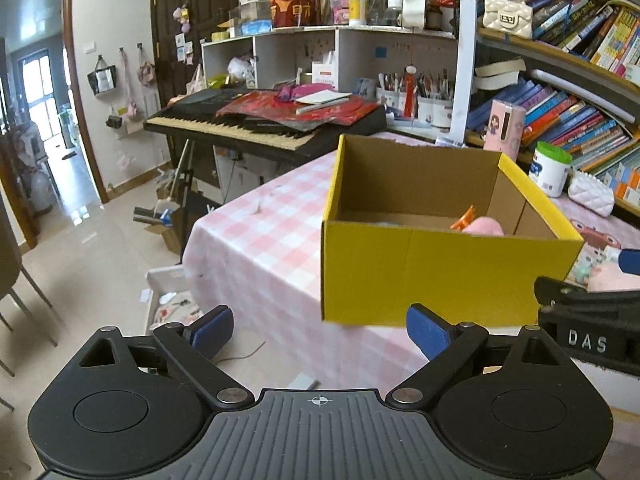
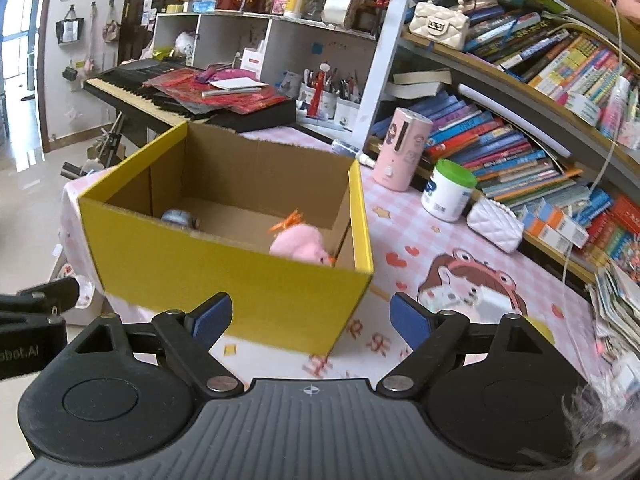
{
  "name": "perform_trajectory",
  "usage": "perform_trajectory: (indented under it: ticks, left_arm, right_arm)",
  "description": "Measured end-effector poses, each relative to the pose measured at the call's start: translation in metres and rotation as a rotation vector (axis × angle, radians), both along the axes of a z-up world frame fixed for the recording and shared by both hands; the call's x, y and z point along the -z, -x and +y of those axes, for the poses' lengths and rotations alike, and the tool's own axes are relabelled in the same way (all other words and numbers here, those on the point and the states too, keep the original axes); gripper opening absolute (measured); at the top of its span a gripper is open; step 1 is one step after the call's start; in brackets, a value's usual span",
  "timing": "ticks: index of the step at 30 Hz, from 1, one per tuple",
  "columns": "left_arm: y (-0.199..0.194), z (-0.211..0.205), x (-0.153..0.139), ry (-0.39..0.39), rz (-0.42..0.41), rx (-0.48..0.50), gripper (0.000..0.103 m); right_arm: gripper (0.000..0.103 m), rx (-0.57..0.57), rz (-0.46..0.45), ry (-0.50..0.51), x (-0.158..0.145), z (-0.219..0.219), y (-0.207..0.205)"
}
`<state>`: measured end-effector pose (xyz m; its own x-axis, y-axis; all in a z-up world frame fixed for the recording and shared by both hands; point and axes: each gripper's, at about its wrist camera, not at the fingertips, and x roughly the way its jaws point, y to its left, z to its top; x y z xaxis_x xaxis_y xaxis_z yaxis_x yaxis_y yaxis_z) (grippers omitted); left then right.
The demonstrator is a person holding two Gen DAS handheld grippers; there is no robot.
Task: Organize objects
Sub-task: 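Withdraw both tools from the box toward the pink pig and tape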
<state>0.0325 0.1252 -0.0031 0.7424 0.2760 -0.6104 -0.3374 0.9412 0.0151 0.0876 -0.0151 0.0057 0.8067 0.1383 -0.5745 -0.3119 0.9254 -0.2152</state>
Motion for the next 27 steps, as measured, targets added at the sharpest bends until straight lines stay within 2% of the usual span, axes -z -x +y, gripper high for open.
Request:
perform_trajectory:
  ticks: [10, 27]
  left_arm:
    - [0.029, -0.006, 0.007, -0.041, 0.038, 0.032, 0.095]
    - [0.050, -0.040, 0.020, -0.117, 0.102, 0.080, 0.096]
  right_arm:
    - [0.092, 0.076, 0.062, 0.032, 0.026, -0.001, 0.036]
    - [0.099, 0.203, 0.080, 0.057, 0.042, -0.020, 0.079]
